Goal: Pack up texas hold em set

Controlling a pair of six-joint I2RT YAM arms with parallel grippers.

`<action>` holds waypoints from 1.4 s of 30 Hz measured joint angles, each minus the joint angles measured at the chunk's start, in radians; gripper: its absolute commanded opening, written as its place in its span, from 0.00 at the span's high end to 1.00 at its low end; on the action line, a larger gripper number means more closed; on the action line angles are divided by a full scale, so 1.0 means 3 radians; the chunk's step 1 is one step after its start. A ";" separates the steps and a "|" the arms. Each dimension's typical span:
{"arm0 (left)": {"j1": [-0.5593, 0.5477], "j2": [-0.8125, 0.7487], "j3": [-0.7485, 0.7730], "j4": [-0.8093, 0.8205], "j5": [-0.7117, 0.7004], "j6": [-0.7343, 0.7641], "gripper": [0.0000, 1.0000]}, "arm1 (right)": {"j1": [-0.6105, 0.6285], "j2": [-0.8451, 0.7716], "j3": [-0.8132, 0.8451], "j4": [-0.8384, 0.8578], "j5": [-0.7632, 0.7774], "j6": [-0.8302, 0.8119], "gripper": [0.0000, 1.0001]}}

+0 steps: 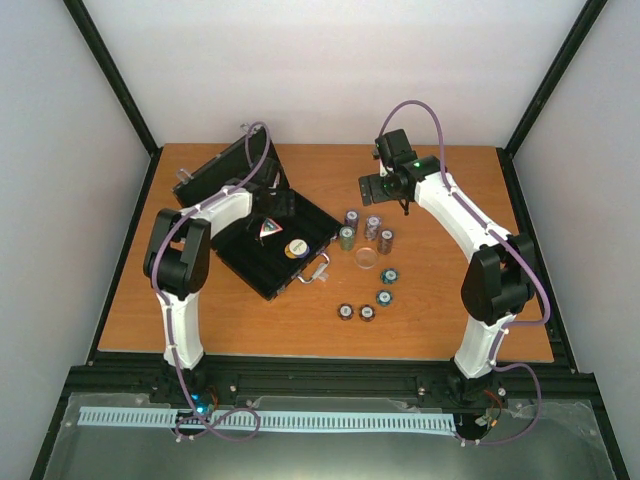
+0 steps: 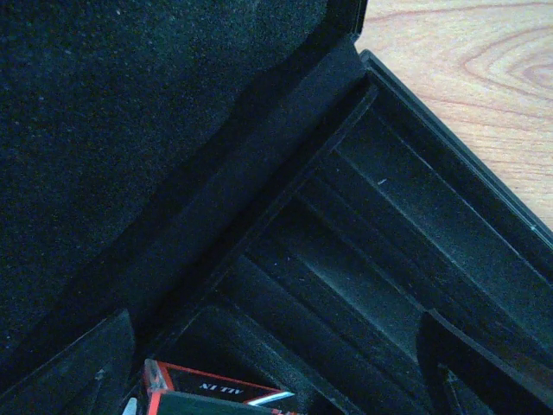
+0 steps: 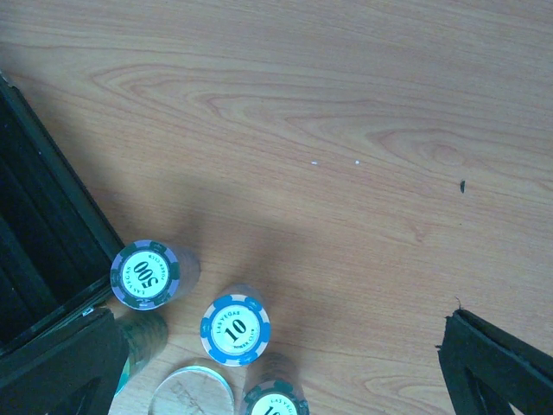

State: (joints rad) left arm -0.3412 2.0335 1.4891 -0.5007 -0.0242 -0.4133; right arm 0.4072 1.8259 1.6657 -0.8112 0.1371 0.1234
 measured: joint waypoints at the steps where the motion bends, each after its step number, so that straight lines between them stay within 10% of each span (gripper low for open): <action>1: 0.0004 -0.0015 -0.0033 0.0034 0.0023 0.0004 0.08 | 0.0000 0.0000 -0.0001 0.0000 0.0000 0.0000 0.00; 28: 0.0011 -0.0439 -0.0589 0.0172 0.0432 0.0009 0.09 | -0.0001 0.0000 -0.0086 0.0031 -0.0046 0.0000 0.00; 42: 0.0036 -0.0355 -0.0273 -0.0483 -0.0333 0.0062 0.06 | -0.0004 0.0010 -0.0111 0.0050 -0.0048 -0.0001 0.00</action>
State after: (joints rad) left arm -0.3305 1.9270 1.4071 -0.6456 -0.1242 -0.3946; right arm 0.4061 1.8290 1.6325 -0.7963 0.1226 0.1230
